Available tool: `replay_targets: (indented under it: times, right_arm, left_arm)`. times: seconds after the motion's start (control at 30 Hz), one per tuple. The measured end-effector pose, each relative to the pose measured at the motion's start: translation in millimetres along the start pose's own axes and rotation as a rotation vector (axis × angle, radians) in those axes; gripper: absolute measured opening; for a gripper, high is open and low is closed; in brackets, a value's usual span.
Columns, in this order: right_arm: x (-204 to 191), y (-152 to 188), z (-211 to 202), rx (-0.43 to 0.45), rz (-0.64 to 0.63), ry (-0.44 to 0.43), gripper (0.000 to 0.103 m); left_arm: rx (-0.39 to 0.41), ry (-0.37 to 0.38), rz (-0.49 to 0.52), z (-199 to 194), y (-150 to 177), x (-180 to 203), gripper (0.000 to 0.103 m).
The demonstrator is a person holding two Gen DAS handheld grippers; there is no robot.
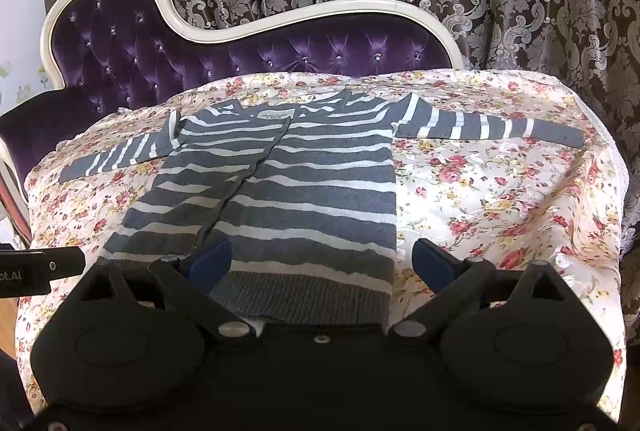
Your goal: Fold small clothes
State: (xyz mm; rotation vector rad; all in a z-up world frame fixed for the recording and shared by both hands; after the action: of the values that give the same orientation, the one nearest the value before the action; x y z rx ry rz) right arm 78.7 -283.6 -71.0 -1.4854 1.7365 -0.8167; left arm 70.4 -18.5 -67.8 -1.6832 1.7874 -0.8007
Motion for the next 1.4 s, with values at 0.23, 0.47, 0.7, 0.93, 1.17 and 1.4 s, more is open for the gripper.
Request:
replay_targets:
  times: [0.23,0.47,0.7,0.93,1.17,1.4]
  right_arm:
    - [-4,3,1,-0.003,-0.004,-0.001,0.097]
    - [-8,4,3,-0.013,-0.003,-0.006,0.097]
    - [-7,2,12,-0.028,-0.011,-0.009,0.097]
    - [-6,-8,31,-0.042,0.0,-0.032,0.097]
    - [-15,-45,68,-0.031,0.021,-0.093,0.097]
    - [-24,-92,114,0.021,0.048,-0.11,0.098]
  left_arm:
    - [-0.001,0.001,-0.001,1,0,-1,0.1]
    - [-0.008,0.003,-0.007,5,2,-3,0.1]
    - [-0.067,0.046,-0.079,20,7,-13,0.094]
    - [-0.116,0.102,-0.139,42,0,-30,0.088]
    - [-0.03,0.09,-0.174,60,-45,-64,0.088]
    - [0.06,0.137,-0.168,90,-95,-91,0.088]
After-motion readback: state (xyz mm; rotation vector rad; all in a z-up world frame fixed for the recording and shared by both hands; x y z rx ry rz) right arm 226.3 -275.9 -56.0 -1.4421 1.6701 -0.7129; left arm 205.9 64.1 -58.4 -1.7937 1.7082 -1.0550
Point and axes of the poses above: each gripper's, at about its wrist camera, not at the fingertips, and z roughly the way its jaws point, x to its right, y to its underside, the point moved 10 cm from there along z, roughly the way its jaws point, and after that the axes turned 2 degrees about y, right-handed, at the moved point
